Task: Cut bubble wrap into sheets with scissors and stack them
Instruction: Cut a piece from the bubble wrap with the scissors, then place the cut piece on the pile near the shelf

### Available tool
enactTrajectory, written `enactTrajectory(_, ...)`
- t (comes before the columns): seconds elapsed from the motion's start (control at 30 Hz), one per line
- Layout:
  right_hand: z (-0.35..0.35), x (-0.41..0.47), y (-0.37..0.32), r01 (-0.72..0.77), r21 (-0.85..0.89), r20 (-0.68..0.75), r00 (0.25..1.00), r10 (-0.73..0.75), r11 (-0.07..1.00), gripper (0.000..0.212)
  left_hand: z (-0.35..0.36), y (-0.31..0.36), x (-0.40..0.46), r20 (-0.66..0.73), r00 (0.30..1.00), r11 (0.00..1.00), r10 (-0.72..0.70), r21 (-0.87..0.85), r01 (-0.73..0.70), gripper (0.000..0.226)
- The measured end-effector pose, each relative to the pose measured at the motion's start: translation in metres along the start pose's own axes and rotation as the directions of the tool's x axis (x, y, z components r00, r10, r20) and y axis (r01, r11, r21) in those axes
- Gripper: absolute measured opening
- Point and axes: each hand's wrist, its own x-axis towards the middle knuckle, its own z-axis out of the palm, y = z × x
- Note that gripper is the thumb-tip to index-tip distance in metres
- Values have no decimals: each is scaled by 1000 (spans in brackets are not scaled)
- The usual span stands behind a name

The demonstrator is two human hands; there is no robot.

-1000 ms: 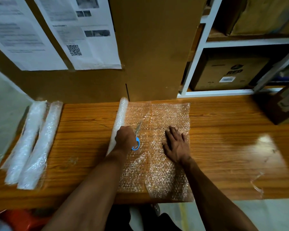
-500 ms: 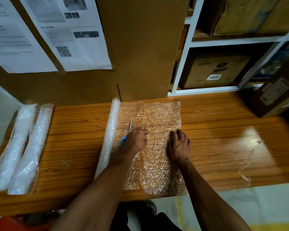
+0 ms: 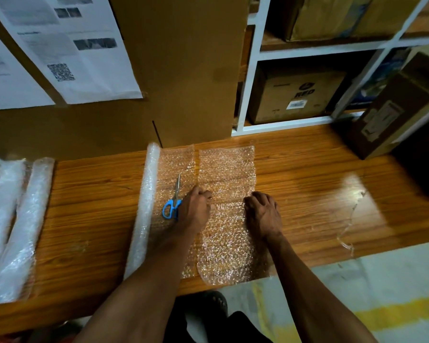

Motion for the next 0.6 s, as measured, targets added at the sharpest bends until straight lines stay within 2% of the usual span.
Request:
enactTrajectory(0.07,-4,4,1,-12,-28,64,998,14,1000,41,-2,2,0,8,1000,1000,-3,18,3,36)
enactTrajectory(0.2,-7,7,2,-46,-59,59,997,50,997,46,-1,1,1,-22,1000,1000,8,30,-8,20)
enactTrajectory(0.33,-6,9,6,-36,-60,52,998,39,998,51,2,-2,2,-62,998,1000,23,3,-23,23)
enactTrajectory(0.47,-3,11,14,13,31,0,1000,-13,999,38,-1,-8,3,-123,990,994,69,-74,-78,23)
enactTrajectory(0.6,-13,11,13,-9,241,-2,1000,9,970,19,-7,-9,3,-116,988,982,100,-148,-116,23)
